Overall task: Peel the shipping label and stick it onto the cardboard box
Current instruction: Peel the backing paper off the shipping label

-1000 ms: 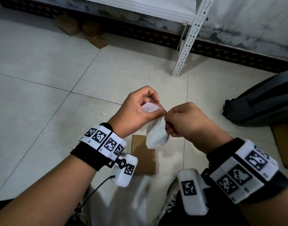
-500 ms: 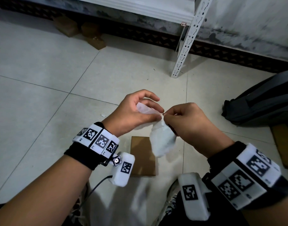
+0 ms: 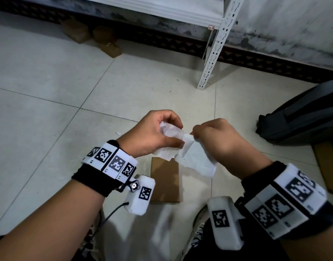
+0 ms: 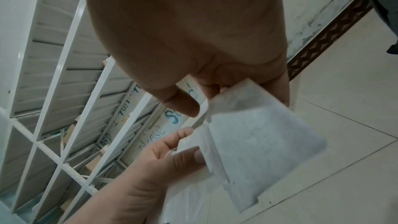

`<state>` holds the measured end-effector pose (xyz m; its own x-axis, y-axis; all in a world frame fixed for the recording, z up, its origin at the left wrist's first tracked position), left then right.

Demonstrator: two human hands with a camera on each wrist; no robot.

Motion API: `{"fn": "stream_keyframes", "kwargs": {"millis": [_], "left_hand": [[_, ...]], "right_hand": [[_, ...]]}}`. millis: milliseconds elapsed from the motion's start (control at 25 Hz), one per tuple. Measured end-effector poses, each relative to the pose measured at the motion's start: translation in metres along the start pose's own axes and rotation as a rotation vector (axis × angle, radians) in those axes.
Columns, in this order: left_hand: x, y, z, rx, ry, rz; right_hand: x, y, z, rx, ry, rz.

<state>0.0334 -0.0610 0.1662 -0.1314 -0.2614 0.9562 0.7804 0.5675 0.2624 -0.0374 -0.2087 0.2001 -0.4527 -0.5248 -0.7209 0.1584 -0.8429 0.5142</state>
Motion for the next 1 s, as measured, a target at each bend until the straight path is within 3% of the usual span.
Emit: {"fn": "stream_keyframes", "kwargs": {"millis": [200,480,1000], "left_hand": [[-0.002,0.005,0.0,0.101,0.024,0.018],[0.003,-0.005,-0.001,-0.097,-0.019,0.046],[-0.007,-0.004,-0.001,-0.117,0.006,0.003]], "right_hand": [[0.0,0.001,0.006,-0.057,-0.023,0.053],[0.001,0.001,0.003,-0.017,0.022,0.055],[0.002,0.001,0.003,-0.023,0.024,0.052]]}}
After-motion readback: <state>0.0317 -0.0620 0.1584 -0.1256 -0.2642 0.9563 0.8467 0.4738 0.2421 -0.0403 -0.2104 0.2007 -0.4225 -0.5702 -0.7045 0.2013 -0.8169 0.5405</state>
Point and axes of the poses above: each hand's wrist, its own z-axis away from the middle knuckle, its own y-axis out of the back of the hand, x = y × z, the point moved 5 cm from there along -z, towards the middle knuckle, and after that the axes turned 14 degrees about -x, right-handed, at the moved point
